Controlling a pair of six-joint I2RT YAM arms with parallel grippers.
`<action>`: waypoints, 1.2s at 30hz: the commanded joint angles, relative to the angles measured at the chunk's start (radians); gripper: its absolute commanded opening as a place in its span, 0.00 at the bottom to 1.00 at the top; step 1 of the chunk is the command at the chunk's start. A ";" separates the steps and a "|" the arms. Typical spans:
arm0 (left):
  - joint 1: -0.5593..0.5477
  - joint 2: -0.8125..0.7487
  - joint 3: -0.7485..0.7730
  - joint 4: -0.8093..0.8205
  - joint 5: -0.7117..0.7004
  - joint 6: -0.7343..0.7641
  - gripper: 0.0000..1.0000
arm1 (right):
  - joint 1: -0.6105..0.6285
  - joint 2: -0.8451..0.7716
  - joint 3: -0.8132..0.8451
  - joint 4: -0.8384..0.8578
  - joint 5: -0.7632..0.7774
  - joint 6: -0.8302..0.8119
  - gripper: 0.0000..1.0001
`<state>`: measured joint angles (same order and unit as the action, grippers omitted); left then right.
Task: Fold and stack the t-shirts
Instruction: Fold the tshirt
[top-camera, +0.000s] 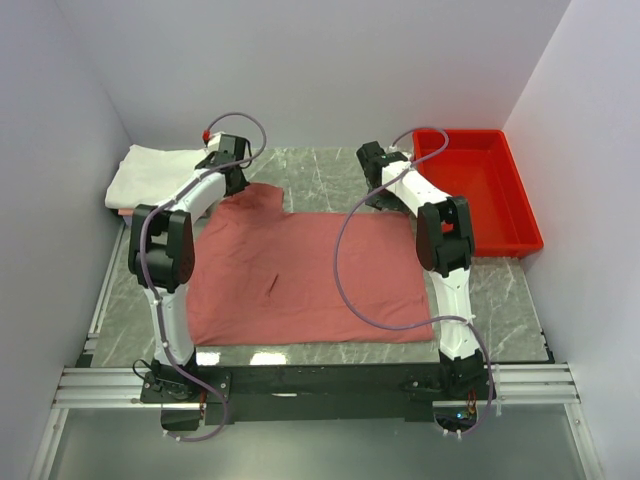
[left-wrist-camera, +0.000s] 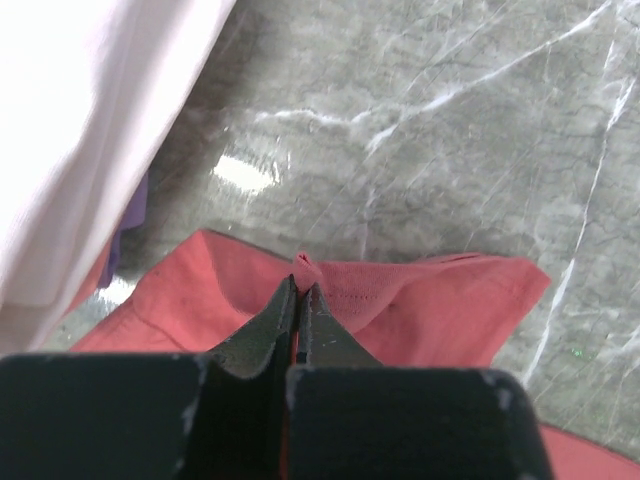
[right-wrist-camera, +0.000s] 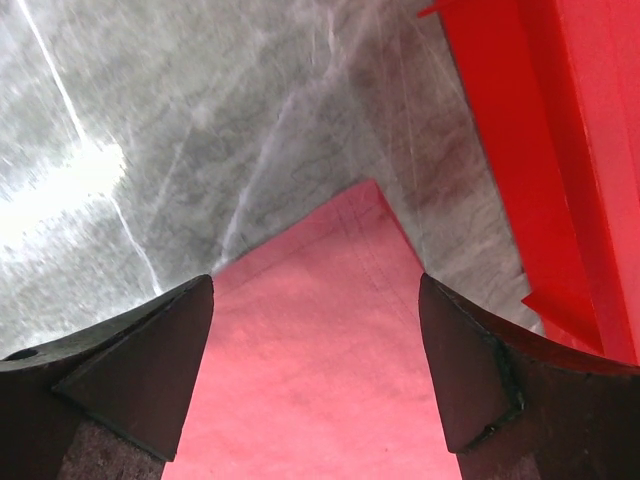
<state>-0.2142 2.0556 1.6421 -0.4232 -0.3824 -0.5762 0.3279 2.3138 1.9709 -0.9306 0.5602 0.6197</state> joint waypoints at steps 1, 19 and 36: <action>-0.013 -0.089 -0.028 0.034 -0.007 -0.025 0.00 | -0.006 0.016 0.002 -0.040 -0.003 0.014 0.89; -0.030 -0.253 -0.175 0.069 -0.013 -0.063 0.00 | -0.035 0.024 0.011 -0.045 -0.175 0.104 0.86; -0.031 -0.325 -0.274 0.084 0.005 -0.097 0.00 | -0.070 0.010 0.040 -0.010 -0.230 0.192 0.86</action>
<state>-0.2409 1.7771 1.3762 -0.3626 -0.3820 -0.6594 0.2619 2.3306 1.9675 -0.9459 0.3061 0.7792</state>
